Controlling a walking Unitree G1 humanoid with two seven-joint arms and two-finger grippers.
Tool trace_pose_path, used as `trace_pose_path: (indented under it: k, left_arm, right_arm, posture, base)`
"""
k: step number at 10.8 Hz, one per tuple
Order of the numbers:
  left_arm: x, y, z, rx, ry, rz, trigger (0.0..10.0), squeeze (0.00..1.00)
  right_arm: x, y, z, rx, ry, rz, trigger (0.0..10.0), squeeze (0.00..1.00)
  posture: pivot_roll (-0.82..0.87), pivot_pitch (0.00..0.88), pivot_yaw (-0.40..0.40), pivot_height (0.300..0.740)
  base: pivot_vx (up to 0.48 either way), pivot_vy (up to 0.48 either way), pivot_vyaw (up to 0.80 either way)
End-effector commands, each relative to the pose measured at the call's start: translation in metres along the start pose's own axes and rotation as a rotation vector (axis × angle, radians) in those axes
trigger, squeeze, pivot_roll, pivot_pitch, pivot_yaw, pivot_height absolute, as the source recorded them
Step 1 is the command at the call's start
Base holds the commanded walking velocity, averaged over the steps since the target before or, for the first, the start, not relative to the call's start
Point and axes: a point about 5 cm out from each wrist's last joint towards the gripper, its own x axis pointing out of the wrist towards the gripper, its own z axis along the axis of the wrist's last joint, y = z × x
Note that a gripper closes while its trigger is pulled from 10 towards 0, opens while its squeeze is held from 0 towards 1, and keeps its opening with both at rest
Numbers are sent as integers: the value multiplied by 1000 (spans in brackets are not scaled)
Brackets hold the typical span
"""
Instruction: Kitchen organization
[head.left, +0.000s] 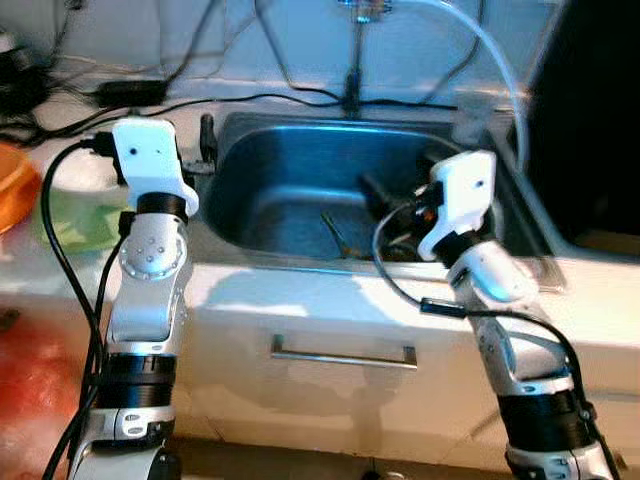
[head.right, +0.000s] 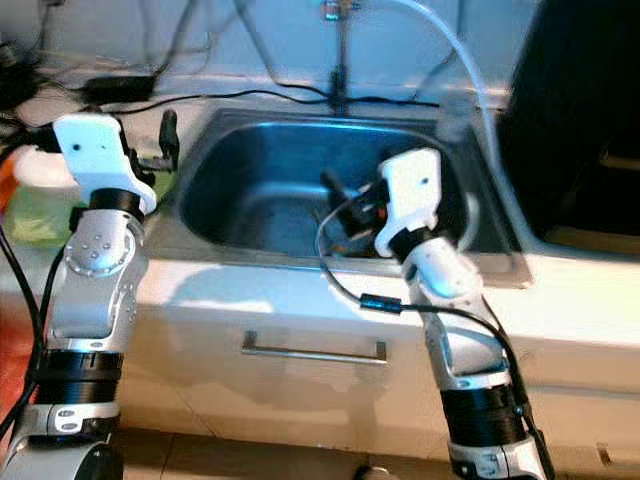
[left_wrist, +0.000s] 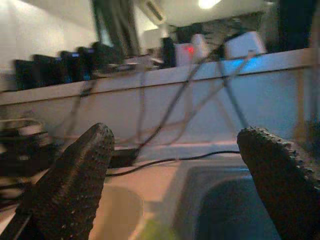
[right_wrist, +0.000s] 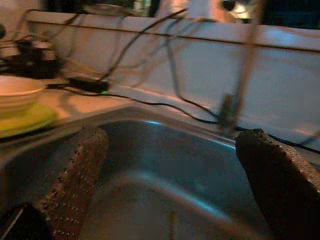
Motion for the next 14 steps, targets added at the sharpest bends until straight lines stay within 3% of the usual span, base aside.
trace_pose_path:
  k: [1,5,8,14]
  left_arm:
    - [-1,5,0,24,3,23,10000,0]
    - [-3,7,-14,11,75,25,10000,0]
    - [0,-1,-34,-50,158,-47,10000,0]
    - [9,7,-50,-97,225,2,10000,0]
  right_arm:
    - [1,3,3,4,-6,15,10000,0]
    - [0,-1,0,6,9,-6,10000,0]
    - [1,1,2,21,7,-6,10000,0]
    - [-2,6,-1,21,18,-5,10000,0]
  posture:
    - [20,0,16,740]
    - [17,0,19,740]
    - [6,0,22,740]
    - [-5,0,31,740]
  base:
    - [0,0,800]
    - [0,0,200]
    - [0,0,0]
    - [0,0,0]
